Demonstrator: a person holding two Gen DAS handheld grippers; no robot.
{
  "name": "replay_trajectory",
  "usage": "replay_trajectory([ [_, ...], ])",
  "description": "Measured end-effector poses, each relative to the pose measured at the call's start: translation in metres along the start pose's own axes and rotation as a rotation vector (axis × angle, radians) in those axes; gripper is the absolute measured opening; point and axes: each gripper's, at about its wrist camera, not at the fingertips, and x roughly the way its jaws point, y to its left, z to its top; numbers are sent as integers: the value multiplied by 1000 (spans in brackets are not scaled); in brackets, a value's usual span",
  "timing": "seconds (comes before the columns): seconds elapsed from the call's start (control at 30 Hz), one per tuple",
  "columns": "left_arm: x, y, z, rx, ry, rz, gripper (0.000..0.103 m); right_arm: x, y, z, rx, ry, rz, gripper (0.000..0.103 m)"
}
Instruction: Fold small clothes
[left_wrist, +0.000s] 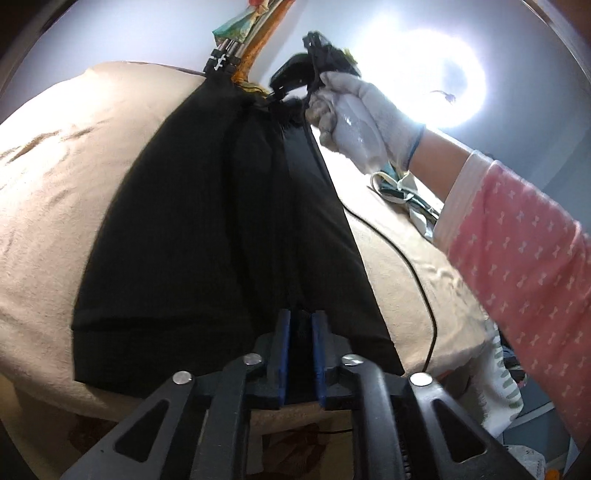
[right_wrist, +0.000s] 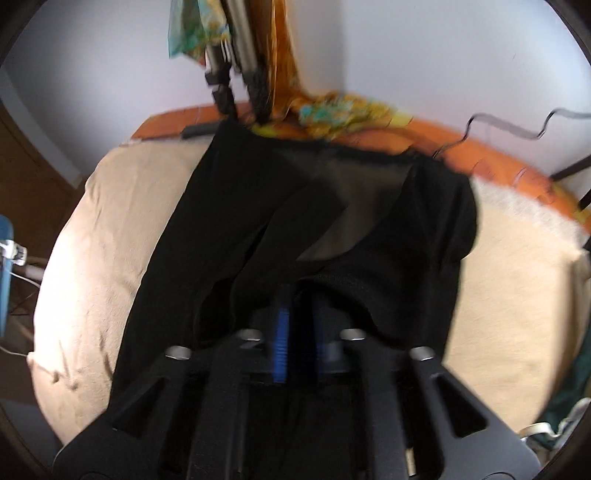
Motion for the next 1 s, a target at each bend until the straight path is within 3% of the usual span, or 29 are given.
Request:
replay_trajectory([
  [0.03, -5, -1, 3, 5, -10, 5, 27, -3, -4, -1, 16, -2, 28, 46],
  [0.17, -32, -4, 15, 53, -49, 11, 32, -33, -27, -3, 113, -55, 191, 47],
  [0.2, -39, -4, 19, 68, -63, 14, 33, -48, -41, -7, 161, -82, 265, 47],
  [0.27, -51, 0, 28, 99, -88, 36, 34, -69, -59, -11, 206, -142, 325, 47],
  [0.37, -63, 6, 48, 124, -116, 70, 34, -87, -88, -14, 262, -202, 249, 47],
  [0.47, -68, 22, 68, 140, -144, 114, 34, -76, -109, -14, 300, -176, 163, 47],
  [0.67, -69, 51, 86, 109, -193, 147, 33, -37, -107, -5, 281, -127, 126, 46],
  [0.73, -66, 60, 84, 82, -181, 139, 33, -26, -97, -1, 241, -104, 103, 38],
  [0.8, -63, 64, 86, 73, -170, 140, 33, -16, -86, 0, 197, -69, 55, 21],
  [0.83, -62, 64, 87, 74, -169, 143, 32, -9, -81, 0, 175, -47, 24, 7],
  [1.0, -71, 67, 93, 78, -192, 155, 32, -12, -60, 7, 88, -38, -29, 3],
])
